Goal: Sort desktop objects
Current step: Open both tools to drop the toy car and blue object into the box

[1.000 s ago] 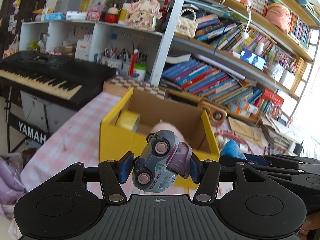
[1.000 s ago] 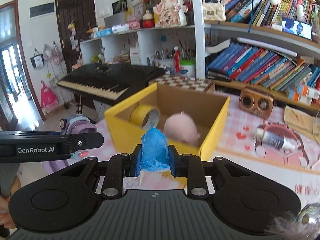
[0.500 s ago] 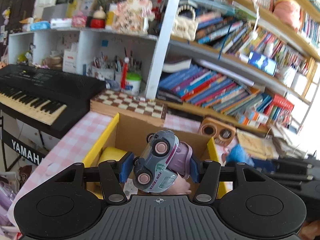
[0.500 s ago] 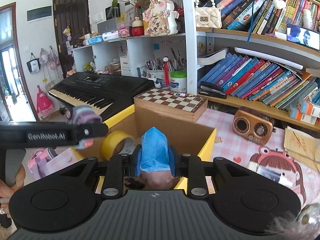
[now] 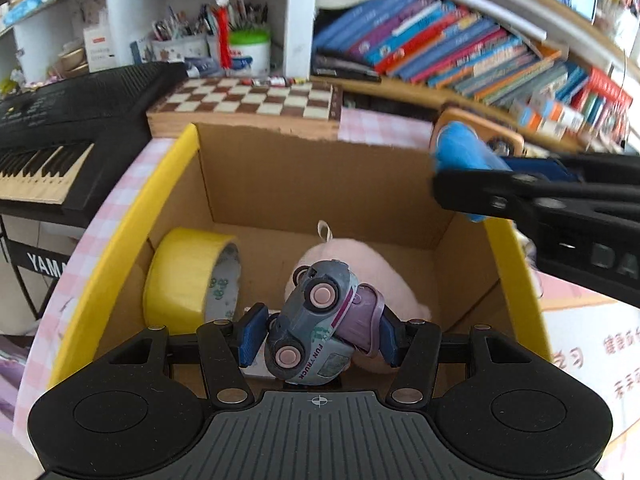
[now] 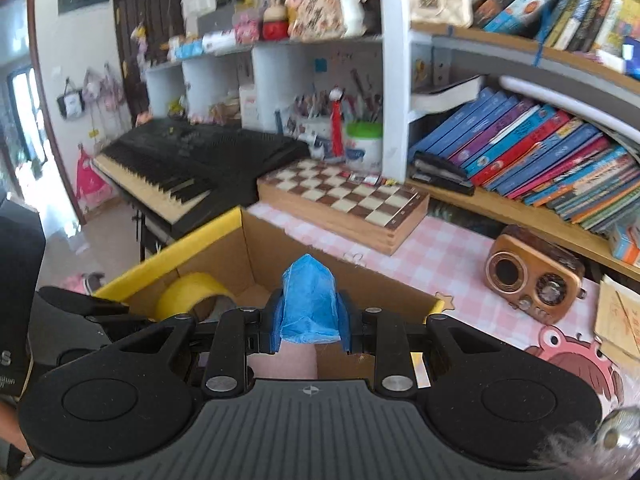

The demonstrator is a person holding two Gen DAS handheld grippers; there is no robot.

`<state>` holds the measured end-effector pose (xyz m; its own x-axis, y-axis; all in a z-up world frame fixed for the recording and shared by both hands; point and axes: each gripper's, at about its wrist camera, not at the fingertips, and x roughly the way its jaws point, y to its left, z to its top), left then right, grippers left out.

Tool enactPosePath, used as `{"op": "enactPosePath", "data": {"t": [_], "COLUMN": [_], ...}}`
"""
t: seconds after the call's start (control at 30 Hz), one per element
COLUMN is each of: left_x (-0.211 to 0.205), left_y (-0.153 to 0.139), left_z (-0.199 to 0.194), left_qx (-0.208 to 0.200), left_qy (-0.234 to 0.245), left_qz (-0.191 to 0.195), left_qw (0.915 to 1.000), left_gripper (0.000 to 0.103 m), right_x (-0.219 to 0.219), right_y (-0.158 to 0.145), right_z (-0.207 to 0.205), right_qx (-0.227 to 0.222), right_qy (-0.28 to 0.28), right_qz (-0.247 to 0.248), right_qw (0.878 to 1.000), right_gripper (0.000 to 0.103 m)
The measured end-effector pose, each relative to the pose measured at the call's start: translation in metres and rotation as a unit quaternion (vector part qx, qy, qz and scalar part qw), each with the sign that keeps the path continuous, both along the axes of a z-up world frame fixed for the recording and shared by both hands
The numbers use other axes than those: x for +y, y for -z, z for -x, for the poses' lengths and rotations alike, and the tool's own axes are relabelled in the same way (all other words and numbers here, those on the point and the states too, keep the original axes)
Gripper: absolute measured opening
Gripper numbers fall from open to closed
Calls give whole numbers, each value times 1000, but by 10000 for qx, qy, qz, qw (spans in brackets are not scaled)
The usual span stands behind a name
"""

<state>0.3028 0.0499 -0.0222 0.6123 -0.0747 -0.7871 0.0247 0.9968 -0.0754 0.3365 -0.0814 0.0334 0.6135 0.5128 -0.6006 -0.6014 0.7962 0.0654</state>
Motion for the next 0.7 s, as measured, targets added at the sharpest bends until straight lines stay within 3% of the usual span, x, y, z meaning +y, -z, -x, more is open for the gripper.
{"op": "enactPosePath", "data": {"t": [0.13, 0.4, 0.7], "left_x": [1, 9, 11], "left_y": [10, 21, 17], "left_z": [-4, -6, -1], "left_qx": [217, 444, 259], "left_qy": [45, -34, -5], "left_qz": [22, 186, 286], "left_qw": [9998, 9988, 9993], "left_gripper": [56, 54, 58], "right_x": [12, 25, 31], "right_y": [13, 25, 40], "right_z": [-19, -29, -41], "right_qx": [407, 588, 666], "right_qy": [-149, -299, -204], "right_qz": [182, 272, 597], "right_qw": [9989, 9974, 9958], "right_gripper": [25, 25, 25]}}
